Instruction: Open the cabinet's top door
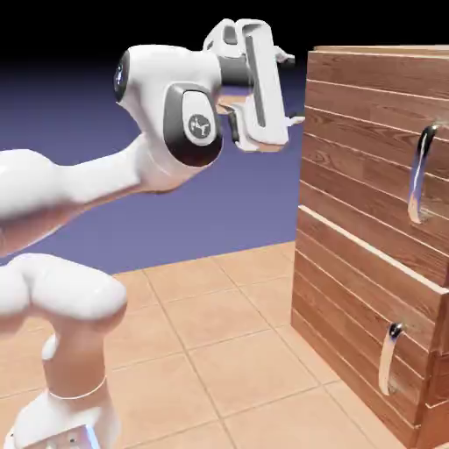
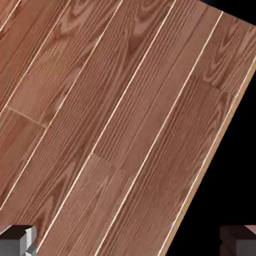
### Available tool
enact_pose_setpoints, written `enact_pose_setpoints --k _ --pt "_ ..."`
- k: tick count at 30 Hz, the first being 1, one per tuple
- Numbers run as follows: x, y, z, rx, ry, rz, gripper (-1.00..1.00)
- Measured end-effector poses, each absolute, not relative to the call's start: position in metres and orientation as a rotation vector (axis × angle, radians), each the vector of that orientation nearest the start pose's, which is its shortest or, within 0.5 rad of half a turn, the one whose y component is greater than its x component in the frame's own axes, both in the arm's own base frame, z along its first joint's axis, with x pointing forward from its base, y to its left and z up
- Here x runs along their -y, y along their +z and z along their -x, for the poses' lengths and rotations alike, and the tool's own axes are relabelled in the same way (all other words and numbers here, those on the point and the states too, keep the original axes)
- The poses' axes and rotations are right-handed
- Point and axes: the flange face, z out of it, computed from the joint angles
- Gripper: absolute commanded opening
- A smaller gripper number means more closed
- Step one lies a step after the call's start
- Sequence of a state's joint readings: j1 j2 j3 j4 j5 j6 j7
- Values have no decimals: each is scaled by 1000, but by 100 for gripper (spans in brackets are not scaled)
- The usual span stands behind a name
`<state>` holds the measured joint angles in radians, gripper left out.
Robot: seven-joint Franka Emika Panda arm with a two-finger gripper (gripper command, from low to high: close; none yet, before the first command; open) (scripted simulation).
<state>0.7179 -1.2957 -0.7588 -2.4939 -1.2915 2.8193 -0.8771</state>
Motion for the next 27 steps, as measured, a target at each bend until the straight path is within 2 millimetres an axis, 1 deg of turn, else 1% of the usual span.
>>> enact_pose_setpoints --k 3,7,11,15,18,21,22,26,27 --pt "151 676 -296 -1310 1277 -1198 0" --pt "181 660 -307 -1350 1149 -1040 0" --pt "206 637 -325 -1388 1012 -900 0" --pt "227 606 -350 -1428 869 -770 0" --pt "237 579 -371 -1462 759 -676 0" --pt "242 548 -395 -1499 649 -583 0" --pt "242 548 -395 -1499 649 -583 0" --pt "240 548 -443 -1499 649 -582 0" --pt "240 548 -445 -1499 649 -582 -100"
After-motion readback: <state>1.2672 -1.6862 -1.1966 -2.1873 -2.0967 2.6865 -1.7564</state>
